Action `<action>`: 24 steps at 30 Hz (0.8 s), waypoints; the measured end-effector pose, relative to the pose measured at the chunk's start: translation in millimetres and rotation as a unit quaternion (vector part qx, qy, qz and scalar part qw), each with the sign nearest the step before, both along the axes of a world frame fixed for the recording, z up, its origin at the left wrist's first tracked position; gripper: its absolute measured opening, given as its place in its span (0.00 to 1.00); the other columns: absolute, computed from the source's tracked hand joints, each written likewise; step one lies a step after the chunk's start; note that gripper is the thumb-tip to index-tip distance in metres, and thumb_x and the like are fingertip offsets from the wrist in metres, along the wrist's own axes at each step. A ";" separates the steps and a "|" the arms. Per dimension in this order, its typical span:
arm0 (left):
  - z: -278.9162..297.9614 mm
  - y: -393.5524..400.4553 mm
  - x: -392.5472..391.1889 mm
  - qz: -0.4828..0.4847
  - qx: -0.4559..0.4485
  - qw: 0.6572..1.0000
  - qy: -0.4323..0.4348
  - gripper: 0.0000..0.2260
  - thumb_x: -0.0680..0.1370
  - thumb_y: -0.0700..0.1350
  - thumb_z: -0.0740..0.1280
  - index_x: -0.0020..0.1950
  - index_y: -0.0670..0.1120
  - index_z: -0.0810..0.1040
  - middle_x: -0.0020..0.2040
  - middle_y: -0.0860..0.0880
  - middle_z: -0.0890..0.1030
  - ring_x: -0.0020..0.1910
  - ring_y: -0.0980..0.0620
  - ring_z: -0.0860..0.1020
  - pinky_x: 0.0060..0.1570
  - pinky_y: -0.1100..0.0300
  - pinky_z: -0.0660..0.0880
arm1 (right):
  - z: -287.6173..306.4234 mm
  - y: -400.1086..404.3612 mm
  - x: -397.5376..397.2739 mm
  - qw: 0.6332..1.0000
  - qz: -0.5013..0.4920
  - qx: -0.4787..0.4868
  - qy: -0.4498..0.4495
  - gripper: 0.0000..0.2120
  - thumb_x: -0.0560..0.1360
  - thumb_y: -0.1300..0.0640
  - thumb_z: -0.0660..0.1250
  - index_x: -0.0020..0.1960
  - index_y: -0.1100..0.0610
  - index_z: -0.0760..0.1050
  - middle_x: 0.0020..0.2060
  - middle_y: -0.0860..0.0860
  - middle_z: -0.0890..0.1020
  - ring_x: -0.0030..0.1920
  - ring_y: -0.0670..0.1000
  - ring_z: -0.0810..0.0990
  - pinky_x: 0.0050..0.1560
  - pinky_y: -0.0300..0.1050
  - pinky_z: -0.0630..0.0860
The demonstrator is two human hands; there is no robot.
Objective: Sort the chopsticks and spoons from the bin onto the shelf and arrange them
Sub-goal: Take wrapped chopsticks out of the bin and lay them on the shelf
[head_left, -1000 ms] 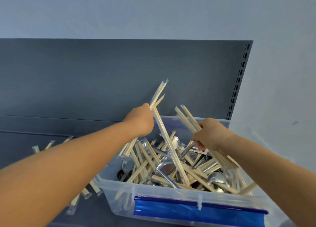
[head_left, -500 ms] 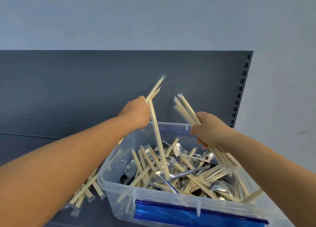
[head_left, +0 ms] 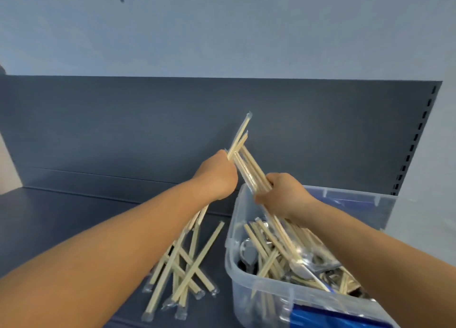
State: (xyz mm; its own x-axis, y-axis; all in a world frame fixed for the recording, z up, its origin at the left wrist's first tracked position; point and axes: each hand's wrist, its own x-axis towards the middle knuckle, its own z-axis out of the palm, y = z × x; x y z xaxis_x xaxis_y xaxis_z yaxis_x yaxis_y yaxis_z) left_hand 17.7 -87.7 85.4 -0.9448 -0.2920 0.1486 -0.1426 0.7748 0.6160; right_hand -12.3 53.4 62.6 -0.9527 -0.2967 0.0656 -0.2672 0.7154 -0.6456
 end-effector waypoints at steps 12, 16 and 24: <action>25.7 -163.6 45.6 -0.038 0.107 0.993 0.016 0.12 0.82 0.38 0.57 0.65 0.44 0.67 0.54 0.43 0.77 0.38 0.48 0.80 0.39 0.56 0.80 | 51.1 -152.9 41.2 0.999 0.036 -0.014 -0.024 0.02 0.76 0.63 0.61 0.48 0.58 0.70 0.36 0.55 0.80 0.33 0.52 0.83 0.37 0.47 0.82; -9.0 -198.0 45.2 -0.027 0.064 0.997 -0.033 0.08 0.81 0.40 0.60 0.60 0.44 0.69 0.54 0.42 0.76 0.40 0.46 0.80 0.44 0.49 0.81 | 22.2 -193.2 41.8 0.996 0.035 0.063 -0.051 0.15 0.73 0.69 0.61 0.58 0.59 0.67 0.48 0.60 0.77 0.47 0.60 0.82 0.47 0.57 0.81; -85.9 -212.6 35.9 -0.013 -0.057 0.985 -0.163 0.20 0.76 0.33 0.60 0.66 0.46 0.66 0.64 0.41 0.66 0.47 0.44 0.75 0.43 0.54 0.75 | -51.3 -216.7 43.4 0.989 -0.041 0.099 -0.100 0.24 0.76 0.63 0.56 0.72 0.57 0.60 0.66 0.61 0.68 0.63 0.62 0.71 0.56 0.51 0.70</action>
State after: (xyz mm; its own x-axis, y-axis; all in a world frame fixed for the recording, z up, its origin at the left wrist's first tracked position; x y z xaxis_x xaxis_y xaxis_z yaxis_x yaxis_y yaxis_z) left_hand 53.6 -300.3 -0.5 -0.9547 -0.2662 -0.1332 -0.2975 0.8426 0.4489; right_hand 31.1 -163.3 11.4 -0.9620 -0.2060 -0.1791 -0.0839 0.8475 -0.5240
